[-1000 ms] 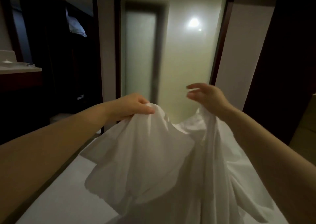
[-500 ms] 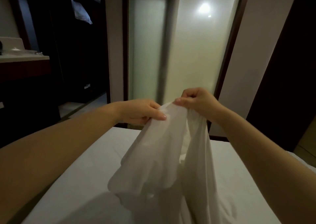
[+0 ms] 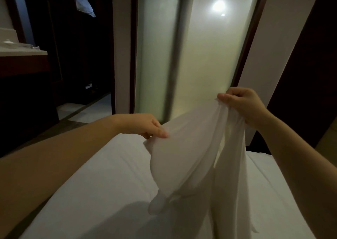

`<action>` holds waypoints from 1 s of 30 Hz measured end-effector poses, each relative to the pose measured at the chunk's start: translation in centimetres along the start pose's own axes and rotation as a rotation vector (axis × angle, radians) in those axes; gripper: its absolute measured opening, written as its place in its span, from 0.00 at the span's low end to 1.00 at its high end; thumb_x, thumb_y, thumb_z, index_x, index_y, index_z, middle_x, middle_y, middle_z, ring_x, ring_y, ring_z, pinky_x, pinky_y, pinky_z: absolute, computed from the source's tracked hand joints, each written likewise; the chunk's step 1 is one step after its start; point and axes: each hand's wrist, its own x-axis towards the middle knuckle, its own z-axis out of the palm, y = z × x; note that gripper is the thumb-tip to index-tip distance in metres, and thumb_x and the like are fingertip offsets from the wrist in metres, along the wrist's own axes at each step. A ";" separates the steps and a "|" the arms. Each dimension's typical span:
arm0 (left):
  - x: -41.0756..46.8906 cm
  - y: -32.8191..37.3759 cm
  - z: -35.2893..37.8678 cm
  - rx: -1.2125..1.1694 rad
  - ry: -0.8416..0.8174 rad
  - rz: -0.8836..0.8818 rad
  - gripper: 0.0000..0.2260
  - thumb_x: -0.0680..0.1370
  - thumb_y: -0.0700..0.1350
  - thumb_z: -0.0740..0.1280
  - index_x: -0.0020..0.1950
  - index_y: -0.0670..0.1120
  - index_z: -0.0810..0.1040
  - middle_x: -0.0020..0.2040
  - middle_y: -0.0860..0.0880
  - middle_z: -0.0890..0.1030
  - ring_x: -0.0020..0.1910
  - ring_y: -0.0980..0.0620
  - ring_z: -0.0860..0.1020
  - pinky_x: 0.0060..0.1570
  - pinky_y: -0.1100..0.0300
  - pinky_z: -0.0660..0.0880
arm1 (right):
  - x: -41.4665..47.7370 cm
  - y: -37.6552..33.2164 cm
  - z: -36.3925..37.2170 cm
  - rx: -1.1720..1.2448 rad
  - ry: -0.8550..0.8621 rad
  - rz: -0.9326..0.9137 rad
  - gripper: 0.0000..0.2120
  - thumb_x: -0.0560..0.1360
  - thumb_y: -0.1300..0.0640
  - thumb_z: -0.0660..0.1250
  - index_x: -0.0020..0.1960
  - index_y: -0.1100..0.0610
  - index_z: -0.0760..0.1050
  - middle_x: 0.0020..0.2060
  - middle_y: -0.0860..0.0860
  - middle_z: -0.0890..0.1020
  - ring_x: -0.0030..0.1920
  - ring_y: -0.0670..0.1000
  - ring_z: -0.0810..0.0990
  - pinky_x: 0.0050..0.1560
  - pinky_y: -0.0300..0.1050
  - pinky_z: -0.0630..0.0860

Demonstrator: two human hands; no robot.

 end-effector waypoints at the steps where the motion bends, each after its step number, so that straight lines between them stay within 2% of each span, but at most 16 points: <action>1: 0.2 -0.3 0.1 0.003 -0.003 0.001 0.16 0.66 0.59 0.73 0.45 0.49 0.85 0.48 0.50 0.84 0.49 0.51 0.82 0.45 0.65 0.77 | -0.1 -0.3 0.0 0.014 -0.002 -0.001 0.19 0.71 0.56 0.71 0.24 0.54 0.70 0.22 0.46 0.70 0.24 0.44 0.68 0.28 0.34 0.67; 4: 0.7 -0.9 0.0 -0.050 0.059 0.026 0.17 0.65 0.57 0.75 0.46 0.47 0.85 0.47 0.48 0.84 0.47 0.50 0.82 0.43 0.65 0.78 | -0.4 -1.0 -0.2 0.042 -0.011 -0.011 0.20 0.71 0.57 0.71 0.22 0.53 0.70 0.20 0.45 0.69 0.22 0.42 0.67 0.25 0.32 0.66; 6: 1.0 -1.0 -0.1 -0.109 0.088 0.043 0.15 0.63 0.57 0.72 0.43 0.49 0.85 0.45 0.48 0.84 0.45 0.50 0.83 0.40 0.66 0.77 | -0.8 -1.3 -0.3 0.053 -0.014 -0.011 0.17 0.66 0.53 0.72 0.22 0.53 0.70 0.20 0.44 0.69 0.22 0.42 0.67 0.25 0.32 0.66; 8: 1.4 -1.2 0.0 -0.113 0.069 0.049 0.12 0.66 0.55 0.72 0.44 0.49 0.85 0.45 0.48 0.84 0.44 0.50 0.83 0.40 0.64 0.77 | -1.1 -1.3 -0.5 0.048 -0.020 0.004 0.16 0.61 0.49 0.74 0.22 0.53 0.70 0.20 0.45 0.69 0.22 0.42 0.68 0.26 0.33 0.67; 11: 2.5 -1.4 0.4 -0.057 0.049 0.039 0.05 0.74 0.47 0.70 0.46 0.46 0.84 0.44 0.49 0.84 0.41 0.55 0.82 0.41 0.62 0.79 | -1.3 -1.3 -0.9 0.035 -0.034 0.014 0.22 0.56 0.43 0.79 0.25 0.54 0.69 0.22 0.47 0.69 0.24 0.44 0.68 0.27 0.34 0.67; 15: 3.9 -1.8 0.8 -0.039 0.072 0.028 0.04 0.75 0.44 0.70 0.44 0.45 0.83 0.43 0.48 0.83 0.38 0.57 0.81 0.41 0.62 0.80 | -1.6 -1.4 -1.6 0.029 -0.024 0.010 0.28 0.47 0.32 0.77 0.25 0.54 0.71 0.23 0.47 0.70 0.25 0.44 0.69 0.27 0.33 0.68; 18: 4.3 -2.9 0.6 -0.090 0.088 0.066 0.09 0.74 0.45 0.71 0.44 0.39 0.82 0.42 0.45 0.83 0.39 0.56 0.82 0.43 0.62 0.80 | -1.8 -1.1 -2.8 0.073 0.027 0.033 0.28 0.44 0.31 0.77 0.24 0.53 0.73 0.22 0.46 0.72 0.23 0.43 0.71 0.26 0.33 0.70; 21: 4.3 -3.6 0.2 -0.319 0.117 0.178 0.23 0.62 0.58 0.75 0.40 0.38 0.79 0.39 0.45 0.83 0.42 0.52 0.83 0.41 0.62 0.79 | -2.1 -0.3 -3.7 0.051 0.068 0.059 0.31 0.42 0.29 0.76 0.27 0.54 0.73 0.23 0.46 0.73 0.24 0.43 0.72 0.27 0.34 0.72; 23: 4.7 -3.5 0.2 -0.328 0.120 0.212 0.30 0.56 0.63 0.77 0.43 0.40 0.80 0.43 0.45 0.84 0.45 0.51 0.83 0.42 0.63 0.79 | -2.3 0.2 -4.0 0.045 0.045 0.061 0.31 0.43 0.29 0.76 0.27 0.54 0.72 0.23 0.46 0.72 0.24 0.43 0.71 0.27 0.34 0.71; 25: 5.3 -3.1 1.1 -0.206 0.091 0.202 0.26 0.61 0.62 0.76 0.51 0.47 0.79 0.50 0.47 0.83 0.51 0.51 0.81 0.48 0.60 0.79 | -2.3 0.2 -3.9 0.071 -0.046 0.056 0.28 0.44 0.31 0.78 0.25 0.52 0.72 0.22 0.46 0.72 0.23 0.43 0.70 0.26 0.34 0.69; 27: 6.2 -2.0 2.3 -0.138 0.041 0.191 0.20 0.68 0.59 0.72 0.57 0.55 0.74 0.57 0.52 0.78 0.57 0.52 0.78 0.55 0.58 0.77 | -2.2 -0.1 -3.7 0.087 -0.183 0.048 0.25 0.47 0.34 0.79 0.24 0.52 0.72 0.22 0.47 0.71 0.23 0.43 0.69 0.26 0.33 0.68; 30: 7.4 1.4 4.5 -0.238 -0.057 0.302 0.22 0.68 0.57 0.70 0.60 0.59 0.69 0.64 0.55 0.72 0.64 0.55 0.73 0.63 0.54 0.72 | -2.0 -0.3 -3.5 0.005 -0.348 0.062 0.25 0.49 0.35 0.79 0.25 0.54 0.73 0.25 0.52 0.70 0.25 0.45 0.69 0.27 0.34 0.69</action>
